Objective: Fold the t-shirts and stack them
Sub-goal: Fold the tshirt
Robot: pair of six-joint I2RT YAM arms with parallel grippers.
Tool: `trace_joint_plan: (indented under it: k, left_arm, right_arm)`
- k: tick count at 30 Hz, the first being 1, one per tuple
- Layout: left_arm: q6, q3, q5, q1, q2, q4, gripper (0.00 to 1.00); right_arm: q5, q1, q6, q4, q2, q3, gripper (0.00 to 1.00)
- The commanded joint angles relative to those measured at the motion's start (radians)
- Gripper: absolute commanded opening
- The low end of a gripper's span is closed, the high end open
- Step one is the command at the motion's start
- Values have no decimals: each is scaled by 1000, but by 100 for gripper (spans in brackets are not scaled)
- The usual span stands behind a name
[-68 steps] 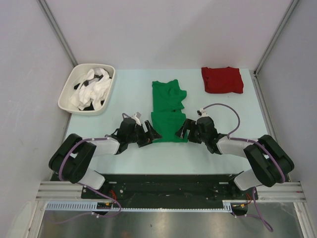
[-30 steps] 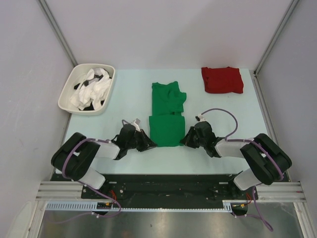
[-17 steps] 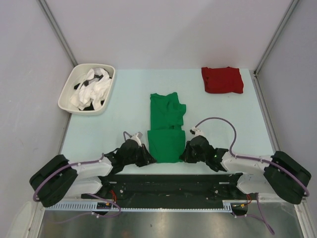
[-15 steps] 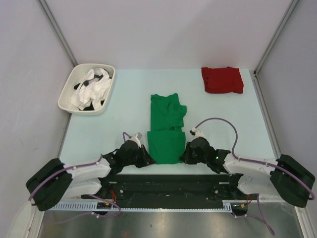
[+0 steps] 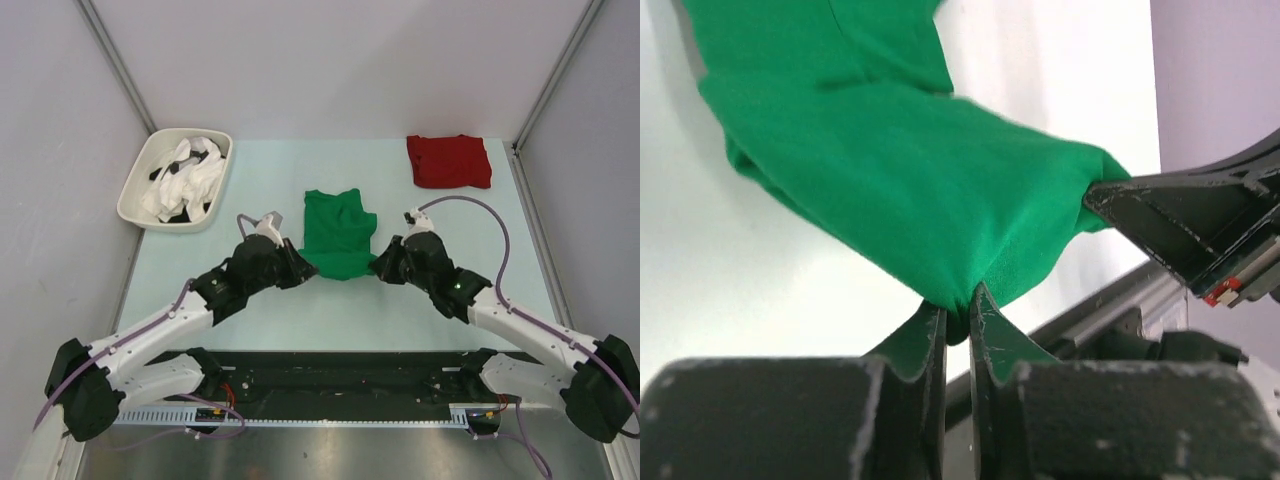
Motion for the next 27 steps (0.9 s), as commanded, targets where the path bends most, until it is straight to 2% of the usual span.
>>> trace_joint_plan:
  k: [1, 8, 15, 27]
  left_arm:
    - [100, 106, 26, 94, 92, -20, 2]
    - [177, 252, 160, 228, 322, 29, 0]
    - [183, 362, 277, 322, 534, 110, 0]
    - [175, 549, 366, 432, 795, 159, 0]
  right_arm:
    - [-97, -93, -62, 54, 106, 73, 0]
    - [-200, -212, -70, 183, 345, 208, 0]
    - [-254, -295, -66, 214, 530, 348, 0]
    - [-335, -393, -47, 267, 790, 513, 0]
